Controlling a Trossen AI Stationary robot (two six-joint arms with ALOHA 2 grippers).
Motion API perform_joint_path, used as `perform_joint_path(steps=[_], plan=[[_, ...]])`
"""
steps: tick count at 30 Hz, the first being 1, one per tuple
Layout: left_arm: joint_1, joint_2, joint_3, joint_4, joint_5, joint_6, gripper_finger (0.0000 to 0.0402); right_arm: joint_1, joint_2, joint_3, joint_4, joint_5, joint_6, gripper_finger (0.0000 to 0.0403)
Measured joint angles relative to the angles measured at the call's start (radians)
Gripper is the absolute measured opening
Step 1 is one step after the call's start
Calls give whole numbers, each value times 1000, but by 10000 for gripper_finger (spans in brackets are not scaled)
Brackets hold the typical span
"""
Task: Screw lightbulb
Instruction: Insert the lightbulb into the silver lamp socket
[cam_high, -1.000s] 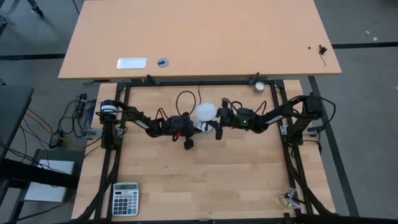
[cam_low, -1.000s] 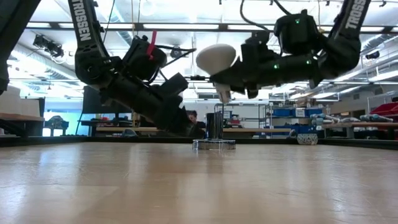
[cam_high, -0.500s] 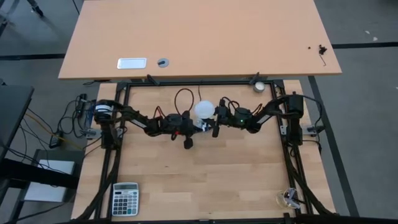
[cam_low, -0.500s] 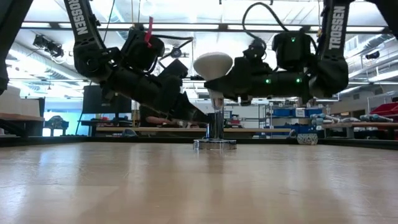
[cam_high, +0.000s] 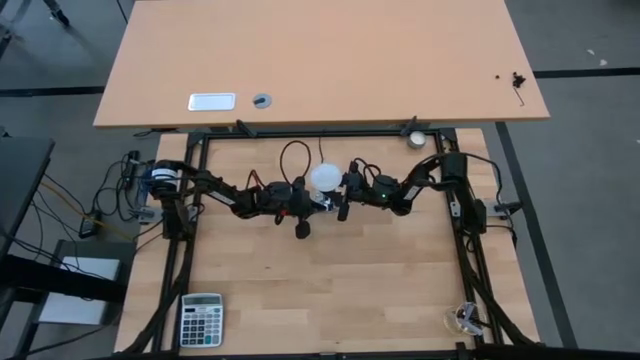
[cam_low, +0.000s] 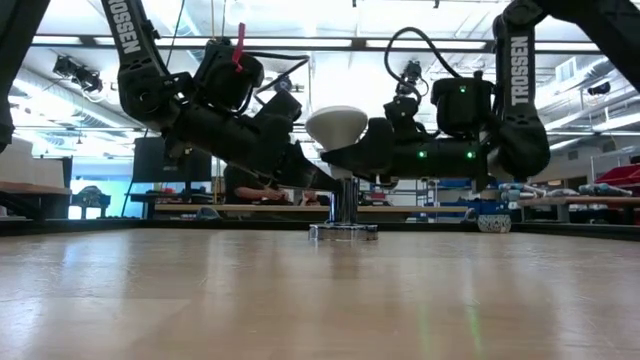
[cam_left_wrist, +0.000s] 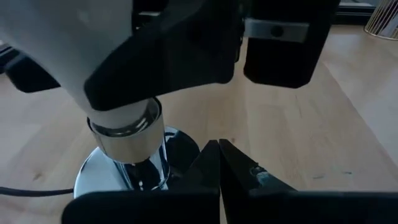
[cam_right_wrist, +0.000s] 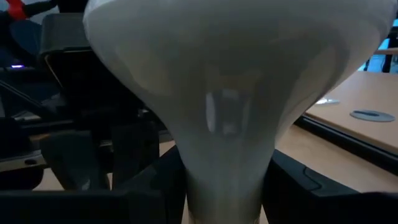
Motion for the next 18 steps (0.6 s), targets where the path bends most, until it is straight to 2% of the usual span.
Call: perform_joint_path(steps=[7, 13, 18], plan=[[0, -31, -1, 0, 18, -2, 0, 0, 17, -3, 3, -4, 10, 167], [-9, -211, -1, 5, 104, -31, 0, 0, 18, -3, 0, -14, 10, 167], [-10, -372, 0, 2, 80, -31, 0, 0, 19, -4, -3, -15, 8, 167]])
